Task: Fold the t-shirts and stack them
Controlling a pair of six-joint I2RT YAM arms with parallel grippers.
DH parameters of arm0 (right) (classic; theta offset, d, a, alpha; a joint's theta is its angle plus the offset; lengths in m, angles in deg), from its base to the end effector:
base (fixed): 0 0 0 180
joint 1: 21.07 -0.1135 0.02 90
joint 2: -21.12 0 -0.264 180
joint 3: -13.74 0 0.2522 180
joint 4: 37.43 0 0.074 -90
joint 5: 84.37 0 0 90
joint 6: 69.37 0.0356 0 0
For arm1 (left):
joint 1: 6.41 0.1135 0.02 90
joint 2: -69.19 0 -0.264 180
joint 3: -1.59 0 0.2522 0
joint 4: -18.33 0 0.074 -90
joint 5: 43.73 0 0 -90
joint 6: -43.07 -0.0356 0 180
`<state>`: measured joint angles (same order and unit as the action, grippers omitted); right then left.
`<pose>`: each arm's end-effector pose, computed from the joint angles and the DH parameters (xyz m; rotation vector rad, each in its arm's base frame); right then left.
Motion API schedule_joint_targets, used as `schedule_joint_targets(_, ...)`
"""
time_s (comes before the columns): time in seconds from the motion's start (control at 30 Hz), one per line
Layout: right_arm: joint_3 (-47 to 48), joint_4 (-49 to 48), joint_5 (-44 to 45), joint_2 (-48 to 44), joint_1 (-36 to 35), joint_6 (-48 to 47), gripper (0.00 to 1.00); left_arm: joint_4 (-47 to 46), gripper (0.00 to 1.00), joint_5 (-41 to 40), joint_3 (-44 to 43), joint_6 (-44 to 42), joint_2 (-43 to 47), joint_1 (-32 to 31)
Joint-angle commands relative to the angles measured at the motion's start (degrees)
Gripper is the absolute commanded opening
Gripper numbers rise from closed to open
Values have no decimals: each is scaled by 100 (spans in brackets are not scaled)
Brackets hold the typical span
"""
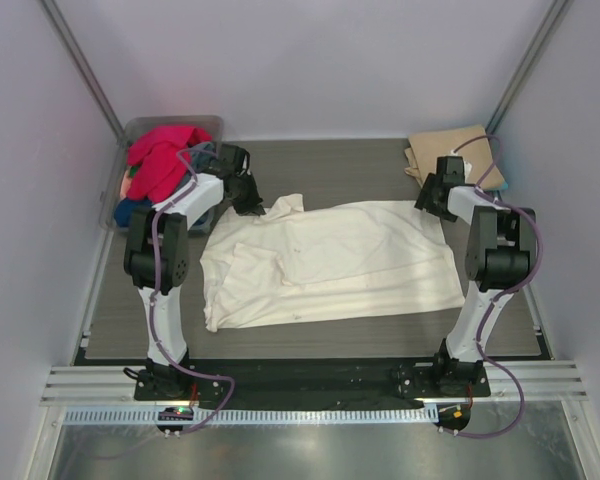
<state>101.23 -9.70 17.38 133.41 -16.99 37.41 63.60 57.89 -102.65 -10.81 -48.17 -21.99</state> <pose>0.4137 -0.0368 0.1656 0.5311 2.4097 -0.1597 0.4258 -0.1262 0.1980 -0.4009 2.6448 -0.5749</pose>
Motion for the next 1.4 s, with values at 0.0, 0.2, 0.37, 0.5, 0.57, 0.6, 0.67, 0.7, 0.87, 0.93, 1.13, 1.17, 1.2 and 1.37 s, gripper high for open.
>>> schedule_joint_targets(0.0, 194, -518, -85, 152, -30, -122, 69, -101, 0, 95, -58, -105, 12, 28)
schedule_joint_targets(0.2, 264, -844, -366, 407, 146, -148, 68, -110, 0, 104, -58, -131, -50, 19)
schedule_joint_targets(0.37, 317, -1134, -963, 653, 436, 1, 54, -110, 0, 104, -40, -149, -76, 19)
schedule_joint_targets(0.5, 282, -1152, -1287, 619, 445, -25, 36, -110, 0, 130, -40, -140, -103, 19)
schedule_joint_targets(0.57, 151, -1160, -1385, 488, 445, -16, 21, -118, 0, 139, -49, -105, -120, 19)
schedule_joint_targets(0.6, 80, -1152, -1403, 435, 436, -8, 18, -110, 0, 174, -49, -96, -112, 11)
schedule_joint_targets(0.67, -113, -1160, -1456, 329, 401, 36, 14, -110, 0, 174, -32, -70, -68, -16)
schedule_joint_targets(0.7, -175, -1160, -1491, 242, 384, 45, 15, -110, 0, 174, -23, -61, -50, -33)
schedule_joint_targets(0.87, -430, -1134, -1579, 100, 322, 124, 65, -92, 0, 201, 117, -17, 108, -86)
schedule_joint_targets(0.93, -517, -1117, -1597, -5, 313, 133, 69, -92, 0, 201, 197, -17, 231, -95)
schedule_joint_targets(1.13, -553, -1090, -1728, -58, 243, 185, 68, -92, 0, 130, 417, -43, 433, -104)
schedule_joint_targets(1.17, -562, -1090, -1763, -49, 208, 203, 68, -83, 0, 122, 452, -43, 442, -95)
schedule_joint_targets(1.2, -579, -1099, -1772, -41, 164, 203, 68, -83, 0, 113, 461, -35, 451, -104)
schedule_joint_targets(1.37, -579, -1108, -1763, -23, 23, 203, 41, -101, 0, 104, 470, -26, 442, -95)
